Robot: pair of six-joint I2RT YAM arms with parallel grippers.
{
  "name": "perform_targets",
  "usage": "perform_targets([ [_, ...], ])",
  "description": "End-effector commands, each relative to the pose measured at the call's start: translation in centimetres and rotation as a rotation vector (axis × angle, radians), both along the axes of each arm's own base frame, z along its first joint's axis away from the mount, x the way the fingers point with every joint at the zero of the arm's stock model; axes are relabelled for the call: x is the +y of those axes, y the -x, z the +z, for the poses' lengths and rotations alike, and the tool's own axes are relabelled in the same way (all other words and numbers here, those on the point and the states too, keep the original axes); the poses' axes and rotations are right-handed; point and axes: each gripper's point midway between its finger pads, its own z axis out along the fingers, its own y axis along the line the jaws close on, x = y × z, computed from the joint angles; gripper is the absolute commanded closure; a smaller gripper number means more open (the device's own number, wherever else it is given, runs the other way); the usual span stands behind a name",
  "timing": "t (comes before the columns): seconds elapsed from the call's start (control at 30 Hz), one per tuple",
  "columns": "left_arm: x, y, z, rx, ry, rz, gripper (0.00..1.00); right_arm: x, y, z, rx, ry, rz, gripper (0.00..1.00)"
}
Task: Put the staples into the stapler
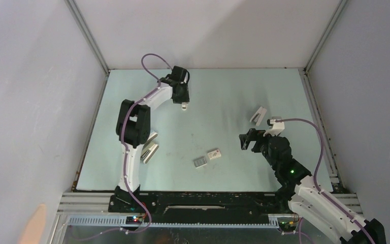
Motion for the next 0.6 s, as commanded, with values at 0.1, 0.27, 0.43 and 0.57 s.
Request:
perform_targets([
  [0.1,-0.6,0.4,1.6,-0.048,-0.018,-0.041,0.74,1.1,-0.6,0.9,-0.038,-0.006,0.049,0.04],
  [0.27,-1.4,2.2,2.2,-0.044,0.018,-0.056,0.84,3.0,-0.2,0.9,-0.036,-0.024,0.145,0.06],
  [0.43,-1.2,5.3,4.0,-0.068,0.019,-0.051,0.85,4.4,0.2,1.1,-0.035,-0.03,0.204,0.07],
  [0.57,-0.8,8.9,4.3,-0.05,0.005,-0.051,0.85,5.1,0.6,1.3,-0.032,-0.021,0.235,0.08],
])
